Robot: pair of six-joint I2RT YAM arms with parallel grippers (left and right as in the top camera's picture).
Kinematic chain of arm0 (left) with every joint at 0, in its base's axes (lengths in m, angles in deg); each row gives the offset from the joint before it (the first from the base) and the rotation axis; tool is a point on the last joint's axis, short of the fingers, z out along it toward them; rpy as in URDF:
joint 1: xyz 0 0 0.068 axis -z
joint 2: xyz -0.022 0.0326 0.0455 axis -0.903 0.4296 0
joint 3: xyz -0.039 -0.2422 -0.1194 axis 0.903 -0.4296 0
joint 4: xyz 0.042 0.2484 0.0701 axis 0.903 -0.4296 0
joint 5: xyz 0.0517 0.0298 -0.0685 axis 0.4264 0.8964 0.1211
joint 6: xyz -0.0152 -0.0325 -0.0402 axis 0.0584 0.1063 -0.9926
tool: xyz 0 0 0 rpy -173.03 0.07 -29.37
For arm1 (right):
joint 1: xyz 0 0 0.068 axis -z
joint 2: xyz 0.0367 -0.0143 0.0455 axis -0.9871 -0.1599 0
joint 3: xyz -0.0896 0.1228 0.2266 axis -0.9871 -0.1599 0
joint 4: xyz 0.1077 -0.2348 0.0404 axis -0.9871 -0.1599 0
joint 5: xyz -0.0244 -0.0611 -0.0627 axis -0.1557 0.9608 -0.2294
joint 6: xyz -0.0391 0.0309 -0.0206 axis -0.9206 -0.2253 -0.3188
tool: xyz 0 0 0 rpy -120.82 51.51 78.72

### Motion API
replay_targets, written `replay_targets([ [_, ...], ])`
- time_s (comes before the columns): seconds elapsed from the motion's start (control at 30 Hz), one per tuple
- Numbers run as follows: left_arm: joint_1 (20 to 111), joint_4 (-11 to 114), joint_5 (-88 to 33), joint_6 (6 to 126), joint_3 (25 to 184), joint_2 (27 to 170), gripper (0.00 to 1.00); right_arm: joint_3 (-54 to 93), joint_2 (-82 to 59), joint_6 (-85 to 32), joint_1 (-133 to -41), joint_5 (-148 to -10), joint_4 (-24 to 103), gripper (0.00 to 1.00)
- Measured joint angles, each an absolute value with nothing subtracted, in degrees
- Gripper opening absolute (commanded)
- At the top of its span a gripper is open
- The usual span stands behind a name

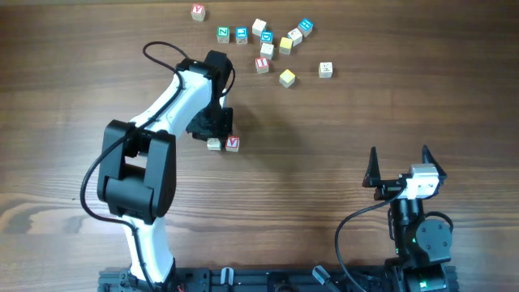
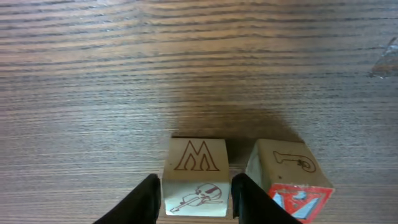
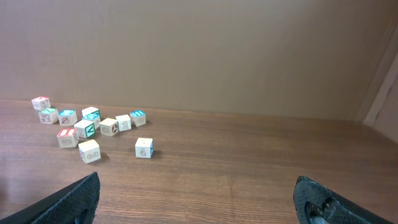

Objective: Form a horizontal line
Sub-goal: 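Carry the 'M' block and set it left of the 'A' block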

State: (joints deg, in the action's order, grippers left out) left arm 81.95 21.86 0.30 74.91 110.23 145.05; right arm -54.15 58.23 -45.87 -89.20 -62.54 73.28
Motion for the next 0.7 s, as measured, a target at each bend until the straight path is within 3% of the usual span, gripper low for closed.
replay_targets([
  [0.27,81.8,24.1,0.3,74.9,110.2,145.1,0.50,-54.2,58.2,-45.9,-89.2,-62.5,73.3,1.00],
  [0.7,75.9,24.3,0.3,70.0,110.2,145.1,0.47,-54.2,58.2,-45.9,-89.2,-62.5,73.3,1.00],
])
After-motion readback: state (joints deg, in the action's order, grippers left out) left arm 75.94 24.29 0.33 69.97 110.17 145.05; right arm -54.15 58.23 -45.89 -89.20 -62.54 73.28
